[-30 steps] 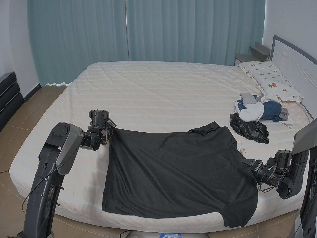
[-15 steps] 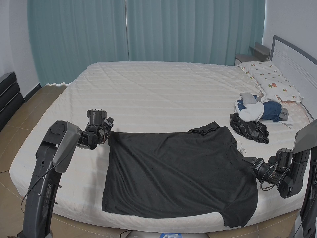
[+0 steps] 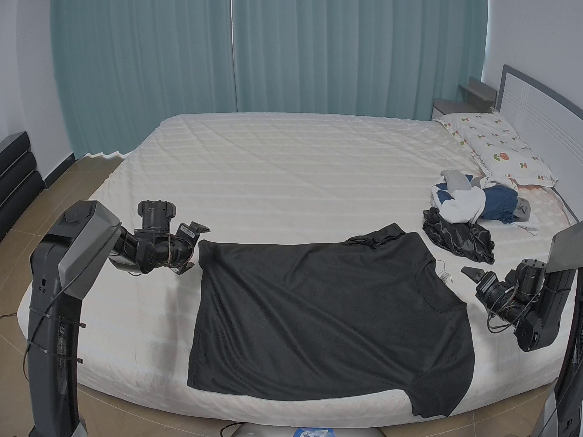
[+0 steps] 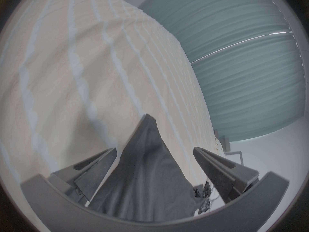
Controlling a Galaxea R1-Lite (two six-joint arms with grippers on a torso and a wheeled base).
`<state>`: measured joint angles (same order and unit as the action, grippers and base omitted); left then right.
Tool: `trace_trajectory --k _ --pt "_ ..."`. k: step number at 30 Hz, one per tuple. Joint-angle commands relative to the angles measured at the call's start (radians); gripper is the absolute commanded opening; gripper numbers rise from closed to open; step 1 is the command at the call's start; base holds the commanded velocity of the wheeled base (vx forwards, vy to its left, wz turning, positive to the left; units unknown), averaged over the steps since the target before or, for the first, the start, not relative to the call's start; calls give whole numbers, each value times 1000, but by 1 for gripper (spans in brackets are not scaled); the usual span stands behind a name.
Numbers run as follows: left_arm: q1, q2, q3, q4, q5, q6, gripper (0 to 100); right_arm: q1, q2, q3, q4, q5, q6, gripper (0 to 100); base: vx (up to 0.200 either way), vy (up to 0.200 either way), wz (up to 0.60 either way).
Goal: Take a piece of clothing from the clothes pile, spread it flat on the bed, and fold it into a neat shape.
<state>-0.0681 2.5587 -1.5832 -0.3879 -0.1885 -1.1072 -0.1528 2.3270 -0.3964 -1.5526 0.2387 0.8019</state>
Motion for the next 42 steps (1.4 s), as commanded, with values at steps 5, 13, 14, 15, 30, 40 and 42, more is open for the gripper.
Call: trace_trajectory --k 5,13,14,15,30,40,42 --pt "-15 -115 101 -29 -43 -8 100 2 91 -105 45 -65 -3 100 0 0 0" --pt "-30 -250 296 -32 -43 -8 100 70 38 -160 95 -75 -4 100 0 0 0" --pt "-30 -275 333 -34 -45 -10 100 85 29 -170 109 -76 -4 100 0 0 0" --pt "-32 -305 384 -36 -45 -11 100 102 15 -182 137 -78 -4 100 0 0 0" --pt "-56 -436 847 -332 -42 -66 100 346 -35 -677 743 -107 -3 100 0 0 0" --pt "-52 -446 957 -485 -45 -59 100 381 80 -946 948 -121 0 100 0 0 0" --pt "-53 -446 962 -497 -43 -57 100 381 107 -969 953 -122 0 100 0 0 0"
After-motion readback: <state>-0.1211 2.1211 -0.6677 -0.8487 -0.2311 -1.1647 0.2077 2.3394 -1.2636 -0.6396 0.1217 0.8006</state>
